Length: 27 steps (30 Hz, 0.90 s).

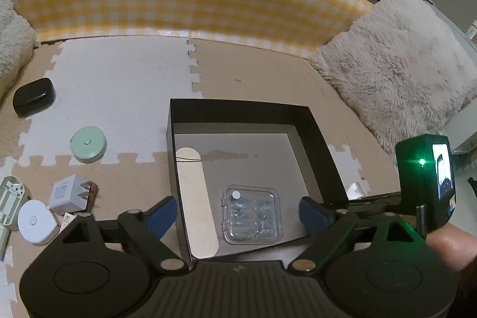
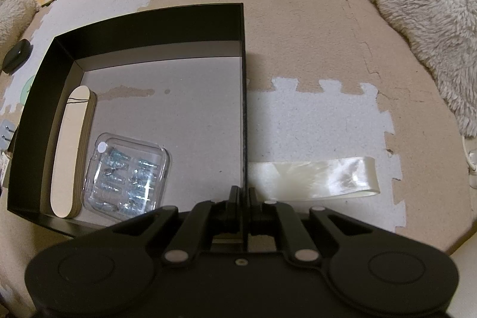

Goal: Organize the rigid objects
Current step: 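Carry the wooden stick into the black box and release it, then move the left tool back toward the grey plastic holder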

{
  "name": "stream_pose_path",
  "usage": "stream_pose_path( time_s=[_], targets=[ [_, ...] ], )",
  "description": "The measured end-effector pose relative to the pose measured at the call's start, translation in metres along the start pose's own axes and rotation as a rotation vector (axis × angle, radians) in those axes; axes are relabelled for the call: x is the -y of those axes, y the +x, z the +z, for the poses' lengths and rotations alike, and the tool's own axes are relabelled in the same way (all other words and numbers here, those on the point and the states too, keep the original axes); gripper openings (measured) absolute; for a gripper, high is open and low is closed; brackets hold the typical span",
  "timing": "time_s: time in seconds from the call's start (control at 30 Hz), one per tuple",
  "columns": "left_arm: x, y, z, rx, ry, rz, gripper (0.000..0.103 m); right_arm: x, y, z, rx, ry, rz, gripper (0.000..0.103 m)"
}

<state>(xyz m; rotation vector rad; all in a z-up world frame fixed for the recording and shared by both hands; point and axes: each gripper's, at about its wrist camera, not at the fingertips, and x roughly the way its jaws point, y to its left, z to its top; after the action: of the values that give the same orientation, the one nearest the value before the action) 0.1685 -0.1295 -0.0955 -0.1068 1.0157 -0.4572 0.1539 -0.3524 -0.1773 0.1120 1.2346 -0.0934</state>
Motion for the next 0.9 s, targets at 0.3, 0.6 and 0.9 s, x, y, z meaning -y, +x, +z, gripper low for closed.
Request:
stream_pose_path(
  time_s=[0.3, 0.6, 0.9],
  targets=[
    [-0.001, -0.011, -0.005, 0.014, 0.027, 0.032, 0.103, 0.005, 0.0, -0.001, 0.012, 0.028, 0.035, 0.006],
    [-0.023, -0.032, 0.0, 0.07, 0.062, 0.095, 0.103, 0.002, 0.0, -0.002, 0.015, 0.019, 0.018, 0.007],
    [-0.066, -0.06, 0.018, 0.155, 0.053, 0.155, 0.103, 0.002, 0.001, -0.001, 0.01, 0.021, 0.015, 0.007]
  ],
)
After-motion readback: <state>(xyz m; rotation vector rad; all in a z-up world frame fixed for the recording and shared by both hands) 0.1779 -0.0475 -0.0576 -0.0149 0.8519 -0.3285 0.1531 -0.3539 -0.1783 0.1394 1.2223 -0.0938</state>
